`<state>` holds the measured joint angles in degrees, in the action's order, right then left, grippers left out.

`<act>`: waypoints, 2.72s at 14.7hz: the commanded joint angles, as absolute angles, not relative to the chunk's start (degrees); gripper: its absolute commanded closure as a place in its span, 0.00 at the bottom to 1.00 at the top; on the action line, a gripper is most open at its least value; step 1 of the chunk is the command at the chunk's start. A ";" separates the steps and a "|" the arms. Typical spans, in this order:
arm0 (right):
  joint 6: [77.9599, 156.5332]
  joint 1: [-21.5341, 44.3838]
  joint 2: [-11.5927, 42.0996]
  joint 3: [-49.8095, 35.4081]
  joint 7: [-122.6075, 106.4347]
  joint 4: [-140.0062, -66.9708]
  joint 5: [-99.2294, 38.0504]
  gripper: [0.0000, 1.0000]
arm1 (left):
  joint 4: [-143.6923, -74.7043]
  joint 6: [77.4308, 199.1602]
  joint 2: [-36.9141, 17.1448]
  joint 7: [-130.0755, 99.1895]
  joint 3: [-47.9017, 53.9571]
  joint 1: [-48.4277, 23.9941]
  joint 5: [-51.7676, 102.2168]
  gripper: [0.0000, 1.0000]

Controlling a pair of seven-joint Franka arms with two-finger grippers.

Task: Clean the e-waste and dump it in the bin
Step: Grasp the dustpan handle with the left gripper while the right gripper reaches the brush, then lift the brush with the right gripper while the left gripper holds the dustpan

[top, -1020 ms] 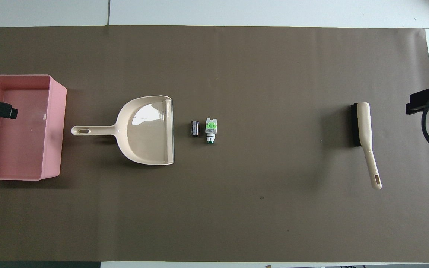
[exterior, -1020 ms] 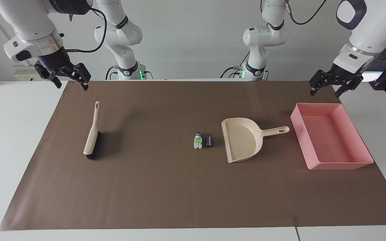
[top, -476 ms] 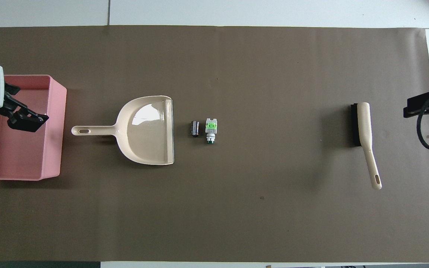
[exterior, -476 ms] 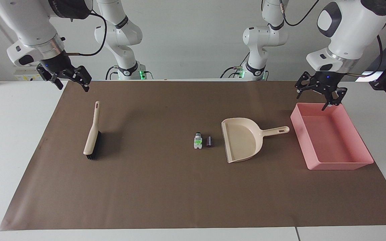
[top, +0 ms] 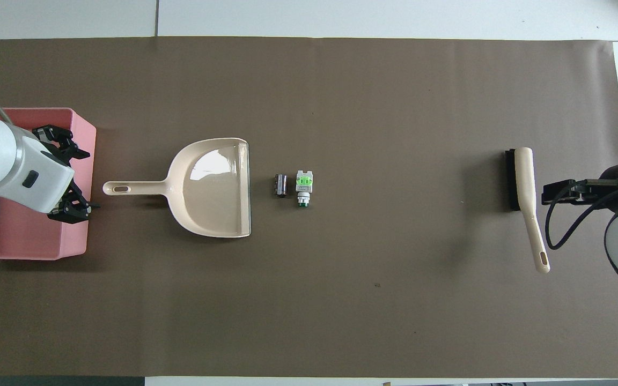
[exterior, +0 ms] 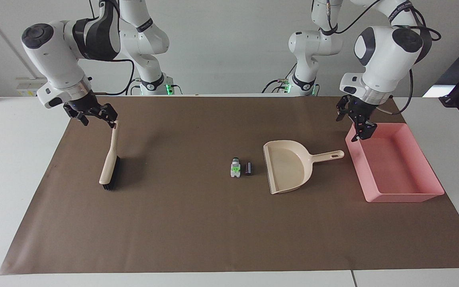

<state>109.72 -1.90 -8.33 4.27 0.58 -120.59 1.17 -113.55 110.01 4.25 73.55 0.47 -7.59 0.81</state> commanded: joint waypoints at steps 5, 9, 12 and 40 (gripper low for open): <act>125.50 -7.03 -6.51 4.22 -10.71 -134.03 -0.17 0.01 | -123.57 123.12 2.90 74.36 -0.18 -12.91 -8.26 0.00; 126.99 -7.12 -5.36 4.22 -13.71 -136.40 -6.24 0.01 | -125.76 126.73 -0.79 66.39 -0.09 -14.94 -9.58 0.00; 127.79 -7.03 -5.80 4.22 -15.99 -138.07 -6.24 0.01 | -128.41 131.91 -0.87 65.30 -0.09 -15.03 -9.58 0.00; 114.17 9.28 -4.31 3.43 6.47 -126.65 2.62 1.00 | -118.66 122.44 -3.43 63.54 -0.18 -16.61 -15.55 1.00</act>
